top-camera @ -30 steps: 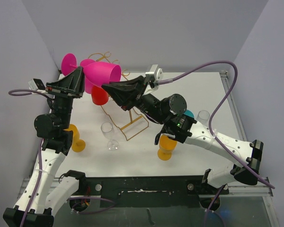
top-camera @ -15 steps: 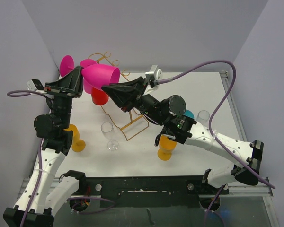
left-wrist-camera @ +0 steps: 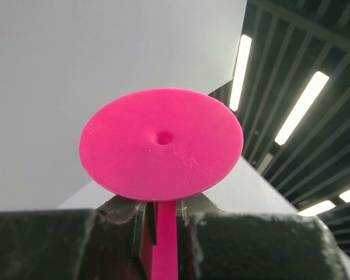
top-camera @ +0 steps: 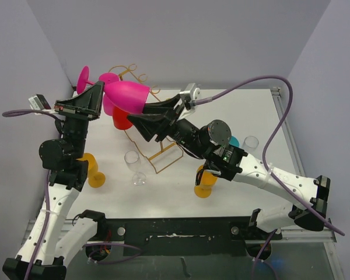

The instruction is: Place the wine glass upside down on the wine glass rack

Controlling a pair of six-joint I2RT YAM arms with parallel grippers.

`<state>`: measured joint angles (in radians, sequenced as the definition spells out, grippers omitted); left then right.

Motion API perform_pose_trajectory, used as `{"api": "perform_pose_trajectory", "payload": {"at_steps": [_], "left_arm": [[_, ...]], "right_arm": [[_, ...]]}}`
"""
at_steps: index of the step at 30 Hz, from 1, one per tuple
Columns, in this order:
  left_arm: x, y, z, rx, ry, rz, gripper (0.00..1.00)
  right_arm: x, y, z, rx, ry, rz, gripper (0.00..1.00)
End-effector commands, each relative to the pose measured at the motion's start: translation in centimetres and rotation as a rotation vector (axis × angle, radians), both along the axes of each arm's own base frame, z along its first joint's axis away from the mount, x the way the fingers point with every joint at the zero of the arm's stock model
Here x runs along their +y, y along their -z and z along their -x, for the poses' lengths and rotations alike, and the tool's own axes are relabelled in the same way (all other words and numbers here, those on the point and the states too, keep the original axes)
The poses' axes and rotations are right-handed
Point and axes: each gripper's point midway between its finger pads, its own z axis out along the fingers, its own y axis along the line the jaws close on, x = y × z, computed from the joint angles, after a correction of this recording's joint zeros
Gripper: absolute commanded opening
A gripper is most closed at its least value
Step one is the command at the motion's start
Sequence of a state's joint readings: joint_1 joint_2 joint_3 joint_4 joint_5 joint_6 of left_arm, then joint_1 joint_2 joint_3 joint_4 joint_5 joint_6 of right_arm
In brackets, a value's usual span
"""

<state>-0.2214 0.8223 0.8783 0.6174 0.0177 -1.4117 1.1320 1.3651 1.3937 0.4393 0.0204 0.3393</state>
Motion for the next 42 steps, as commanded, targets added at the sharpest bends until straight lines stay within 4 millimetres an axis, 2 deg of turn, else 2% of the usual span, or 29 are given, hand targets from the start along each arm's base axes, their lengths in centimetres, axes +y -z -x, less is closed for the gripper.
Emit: {"api": "perform_pose_trajectory", "payload": {"at_steps": [1, 4, 9, 15, 19, 29, 37, 42], "left_arm": [[-0.7, -1.6, 0.8, -0.077, -0.123, -0.262, 0.00], [-0.9, -1.3, 0.5, -0.071, -0.194, -0.427, 0.00], [-0.4, -0.6, 0.1, -0.052, -0.323, -0.703, 0.00], [1.0, 1.7, -0.3, 0.015, -0.432, -1.000, 0.00], [2.0, 3.0, -0.6, 0.046, -0.480, -1.135, 0.00], [2.3, 8.4, -2.4, 0.064, -0.497, -1.329, 0.00], [1.6, 12.2, -4.4, 0.071, -0.463, -1.385, 0.00], [2.2, 14.4, -5.3, 0.099, -0.477, -1.413, 0.00]], "right_arm": [[-3.7, -2.6, 0.7, -0.002, 0.065, -0.064, 0.47], [-5.1, -1.6, 0.4, 0.020, 0.113, -0.038, 0.53], [-7.9, -0.1, 0.0, 0.046, 0.194, -0.011, 0.57], [-10.8, 1.2, 0.0, 0.058, 0.263, -0.002, 0.59], [-12.1, 2.4, -0.3, 0.072, 0.309, 0.013, 0.60], [-14.6, 3.9, -0.6, 0.114, 0.379, 0.001, 0.60], [-15.5, 4.5, -0.6, 0.127, 0.394, -0.004, 0.60], [-15.8, 4.6, -0.4, 0.130, 0.392, -0.011, 0.60]]}}
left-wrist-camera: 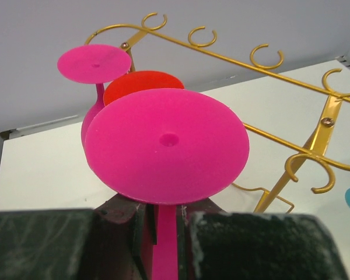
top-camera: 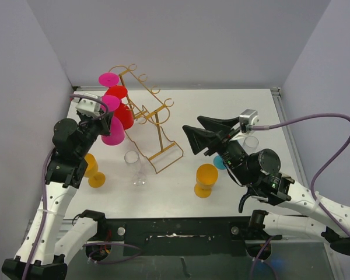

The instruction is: Place the wine glass upside down on the wine glass rack

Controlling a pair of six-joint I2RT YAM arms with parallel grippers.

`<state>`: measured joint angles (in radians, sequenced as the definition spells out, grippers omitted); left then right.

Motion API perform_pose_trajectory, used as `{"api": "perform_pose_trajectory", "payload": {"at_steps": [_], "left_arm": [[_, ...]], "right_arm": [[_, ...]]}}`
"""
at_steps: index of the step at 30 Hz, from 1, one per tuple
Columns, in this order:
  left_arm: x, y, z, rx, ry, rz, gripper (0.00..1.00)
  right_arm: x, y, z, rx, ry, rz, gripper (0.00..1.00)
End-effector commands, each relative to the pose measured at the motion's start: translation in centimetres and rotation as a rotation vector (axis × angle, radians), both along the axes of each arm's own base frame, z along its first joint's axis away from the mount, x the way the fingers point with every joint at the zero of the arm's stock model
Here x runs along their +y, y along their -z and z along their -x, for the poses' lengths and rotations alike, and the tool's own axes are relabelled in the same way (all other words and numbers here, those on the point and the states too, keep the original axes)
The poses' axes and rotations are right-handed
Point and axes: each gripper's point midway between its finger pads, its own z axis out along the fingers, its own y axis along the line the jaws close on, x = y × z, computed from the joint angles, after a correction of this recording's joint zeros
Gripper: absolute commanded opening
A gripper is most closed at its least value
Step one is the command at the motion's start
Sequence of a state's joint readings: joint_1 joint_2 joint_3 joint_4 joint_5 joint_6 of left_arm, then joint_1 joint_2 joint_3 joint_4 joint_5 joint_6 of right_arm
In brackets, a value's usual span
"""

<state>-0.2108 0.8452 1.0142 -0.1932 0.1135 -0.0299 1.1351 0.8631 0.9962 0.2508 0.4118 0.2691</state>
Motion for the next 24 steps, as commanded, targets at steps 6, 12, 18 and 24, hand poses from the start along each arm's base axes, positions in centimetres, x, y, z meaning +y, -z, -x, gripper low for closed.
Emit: {"api": "perform_pose_trajectory", "payload": {"at_steps": [6, 12, 18, 24], "left_arm": [[0.0, -1.5, -0.8, -0.179, 0.025, 0.010, 0.00], [-1.4, -0.6, -1.4, -0.217, 0.107, 0.026, 0.00], [-2.0, -0.1, -2.1, -0.235, 0.146, 0.026, 0.00], [-2.2, 0.8, -2.5, -0.219, 0.165, 0.023, 0.00]], "right_arm": [[-1.5, -1.0, 0.5, -0.012, 0.011, -0.071, 0.60], [-1.7, -1.1, 0.8, -0.017, 0.006, -0.080, 0.60], [-2.0, -1.1, 0.9, -0.019, 0.003, -0.090, 0.60], [-2.3, -1.1, 1.0, -0.020, 0.005, -0.100, 0.60]]}}
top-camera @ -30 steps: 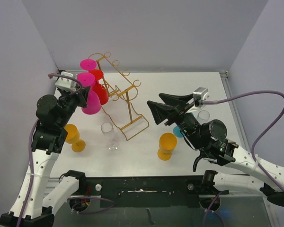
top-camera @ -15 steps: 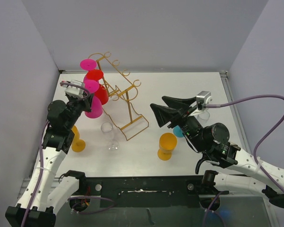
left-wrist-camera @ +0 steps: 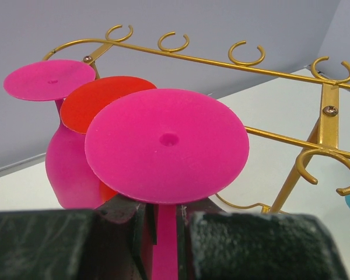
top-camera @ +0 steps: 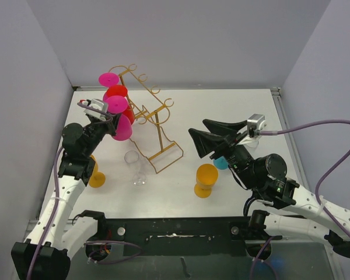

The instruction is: Place the wine glass upside down on the wine glass rack

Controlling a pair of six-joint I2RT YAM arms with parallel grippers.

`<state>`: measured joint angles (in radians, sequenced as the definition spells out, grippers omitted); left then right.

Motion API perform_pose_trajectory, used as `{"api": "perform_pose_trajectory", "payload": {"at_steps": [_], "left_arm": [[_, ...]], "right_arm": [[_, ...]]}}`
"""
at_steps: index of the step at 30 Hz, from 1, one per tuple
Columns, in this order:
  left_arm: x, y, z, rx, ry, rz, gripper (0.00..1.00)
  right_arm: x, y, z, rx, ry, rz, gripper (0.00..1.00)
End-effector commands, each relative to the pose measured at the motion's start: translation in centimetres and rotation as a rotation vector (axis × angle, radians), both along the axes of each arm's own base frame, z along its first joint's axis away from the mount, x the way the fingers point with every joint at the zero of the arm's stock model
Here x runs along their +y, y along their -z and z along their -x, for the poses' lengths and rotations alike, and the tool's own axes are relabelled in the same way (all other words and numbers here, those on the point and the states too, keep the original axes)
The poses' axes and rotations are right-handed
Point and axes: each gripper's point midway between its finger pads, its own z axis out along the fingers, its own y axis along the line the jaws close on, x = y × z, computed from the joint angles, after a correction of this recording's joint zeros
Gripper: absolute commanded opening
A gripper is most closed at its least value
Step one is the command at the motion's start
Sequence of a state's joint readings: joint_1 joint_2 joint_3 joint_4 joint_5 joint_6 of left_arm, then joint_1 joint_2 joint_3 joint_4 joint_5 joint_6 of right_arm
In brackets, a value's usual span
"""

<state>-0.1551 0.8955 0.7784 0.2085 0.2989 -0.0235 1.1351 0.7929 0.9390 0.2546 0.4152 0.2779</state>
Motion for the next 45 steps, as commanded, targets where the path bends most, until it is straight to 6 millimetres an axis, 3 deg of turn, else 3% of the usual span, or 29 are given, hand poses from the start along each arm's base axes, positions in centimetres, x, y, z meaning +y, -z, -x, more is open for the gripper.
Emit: {"api": "perform_pose_trajectory", "payload": {"at_steps": [1, 12, 23, 36, 45], "left_arm": [[-0.5, -2.4, 0.0, -0.099, 0.041, 0.020, 0.00], [-1.4, -0.7, -0.7, -0.053, 0.089, 0.032, 0.00], [-2.0, -1.5, -1.1, -0.077, 0.136, 0.064, 0.00], [-2.7, -0.4, -0.5, -0.057, 0.184, 0.062, 0.00], [-2.9, -0.4, -1.1, -0.047, 0.194, 0.072, 0.00]], "right_arm": [[-0.8, -1.6, 0.3, -0.019, 0.006, -0.076, 0.60], [-0.9, -1.7, 0.3, -0.019, 0.008, -0.077, 0.60], [-1.0, -1.7, 0.3, -0.020, 0.011, -0.080, 0.60], [-1.1, -1.5, 0.3, -0.017, 0.015, -0.082, 0.61], [-1.2, -1.5, 0.3, -0.015, 0.014, -0.086, 0.61]]}}
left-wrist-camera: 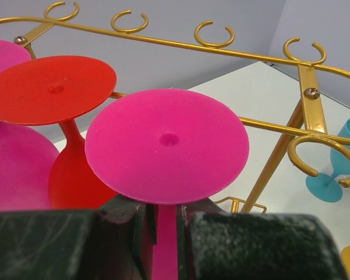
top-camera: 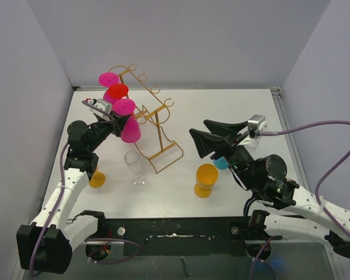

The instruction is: Place the wine glass upside down on the wine glass rack

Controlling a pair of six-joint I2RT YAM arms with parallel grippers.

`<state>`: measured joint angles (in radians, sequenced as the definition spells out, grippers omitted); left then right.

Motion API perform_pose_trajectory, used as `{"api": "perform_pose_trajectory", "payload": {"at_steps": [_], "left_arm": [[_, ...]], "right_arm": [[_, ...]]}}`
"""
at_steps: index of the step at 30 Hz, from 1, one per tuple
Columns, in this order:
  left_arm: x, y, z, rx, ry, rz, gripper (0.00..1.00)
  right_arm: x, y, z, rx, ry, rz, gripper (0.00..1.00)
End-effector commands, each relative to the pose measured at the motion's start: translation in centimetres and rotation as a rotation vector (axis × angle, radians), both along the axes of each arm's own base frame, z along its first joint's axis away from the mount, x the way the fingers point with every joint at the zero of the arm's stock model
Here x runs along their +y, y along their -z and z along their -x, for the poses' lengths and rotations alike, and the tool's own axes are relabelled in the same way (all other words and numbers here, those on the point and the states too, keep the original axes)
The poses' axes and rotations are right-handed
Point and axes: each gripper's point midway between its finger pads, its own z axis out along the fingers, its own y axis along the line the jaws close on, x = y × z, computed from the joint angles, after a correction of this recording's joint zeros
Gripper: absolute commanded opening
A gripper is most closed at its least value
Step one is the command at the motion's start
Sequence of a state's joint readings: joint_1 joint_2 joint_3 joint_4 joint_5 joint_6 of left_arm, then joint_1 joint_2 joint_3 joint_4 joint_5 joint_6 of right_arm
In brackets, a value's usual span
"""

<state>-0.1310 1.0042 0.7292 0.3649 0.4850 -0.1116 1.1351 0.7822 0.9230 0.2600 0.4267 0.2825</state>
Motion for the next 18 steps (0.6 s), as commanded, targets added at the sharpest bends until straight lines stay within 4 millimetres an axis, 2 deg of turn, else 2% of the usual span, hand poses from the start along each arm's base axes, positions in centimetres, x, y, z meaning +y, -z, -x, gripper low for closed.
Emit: {"api": "perform_pose_trajectory", "payload": {"at_steps": [1, 12, 18], "left_arm": [[-0.32, -2.95, -0.32, -0.090, 0.023, 0.022, 0.00], [-0.59, -2.81, -0.81, -0.070, 0.035, 0.040, 0.00], [-0.86, -2.50, -0.91, -0.048, 0.049, 0.047, 0.07]], "right_arm": [[-0.80, -1.74, 0.35, -0.020, 0.004, -0.079, 0.61], [-0.83, -1.95, 0.33, -0.026, 0.007, -0.080, 0.61], [-0.75, -1.87, 0.26, -0.025, 0.008, -0.077, 0.61]]}}
